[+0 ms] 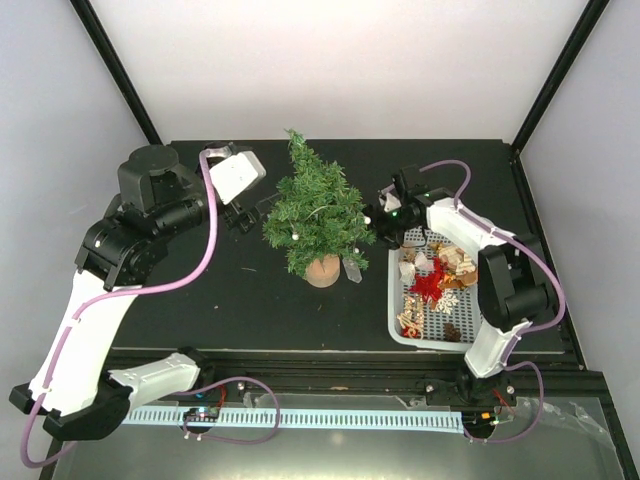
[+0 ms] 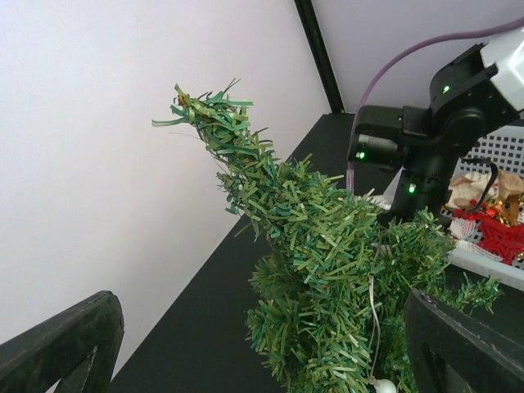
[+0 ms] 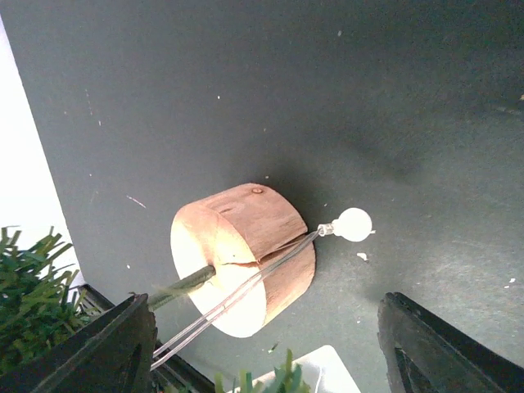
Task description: Decorate the small christmas tree
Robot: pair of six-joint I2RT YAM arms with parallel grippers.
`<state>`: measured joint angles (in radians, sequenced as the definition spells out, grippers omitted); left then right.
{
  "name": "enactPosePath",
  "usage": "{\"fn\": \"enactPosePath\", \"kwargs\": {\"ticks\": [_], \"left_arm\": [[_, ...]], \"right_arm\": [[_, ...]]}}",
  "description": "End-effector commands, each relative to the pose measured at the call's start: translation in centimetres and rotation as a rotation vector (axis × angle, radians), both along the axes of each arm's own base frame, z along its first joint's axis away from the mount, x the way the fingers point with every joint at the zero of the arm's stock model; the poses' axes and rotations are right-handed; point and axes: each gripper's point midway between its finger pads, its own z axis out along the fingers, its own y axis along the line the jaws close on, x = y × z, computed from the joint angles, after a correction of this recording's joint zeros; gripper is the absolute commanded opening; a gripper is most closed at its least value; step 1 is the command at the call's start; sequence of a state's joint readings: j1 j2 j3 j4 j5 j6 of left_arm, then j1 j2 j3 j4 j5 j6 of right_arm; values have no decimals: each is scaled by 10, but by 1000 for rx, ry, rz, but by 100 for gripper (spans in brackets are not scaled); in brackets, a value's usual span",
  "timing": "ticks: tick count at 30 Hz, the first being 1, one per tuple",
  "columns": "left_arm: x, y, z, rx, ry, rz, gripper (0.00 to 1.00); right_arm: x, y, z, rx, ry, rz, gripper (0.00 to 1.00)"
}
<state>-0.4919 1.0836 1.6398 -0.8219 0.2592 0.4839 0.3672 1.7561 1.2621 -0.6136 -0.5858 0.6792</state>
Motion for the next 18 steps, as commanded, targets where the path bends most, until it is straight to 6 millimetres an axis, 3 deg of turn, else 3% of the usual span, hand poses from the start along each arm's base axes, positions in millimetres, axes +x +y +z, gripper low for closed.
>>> {"fn": "enactPosePath", "kwargs": {"ticks": [1,6,10,18], "left_arm": [[-8,1,10,-38,-19,-16,93],[-9,1,7,-42,-14,-20,93],[-12,1,7,-40,-16,-25,93],[-15,1,4,-48,-3,-30,93]], "right_arm": [[-13,2,-19,-56,90,-5,75],[-14,3,-22,-67,104,-56,75],[-20,-18,-27,-179,96,-82,75],[-10,-62,-23,-300,78,-192,76]]}}
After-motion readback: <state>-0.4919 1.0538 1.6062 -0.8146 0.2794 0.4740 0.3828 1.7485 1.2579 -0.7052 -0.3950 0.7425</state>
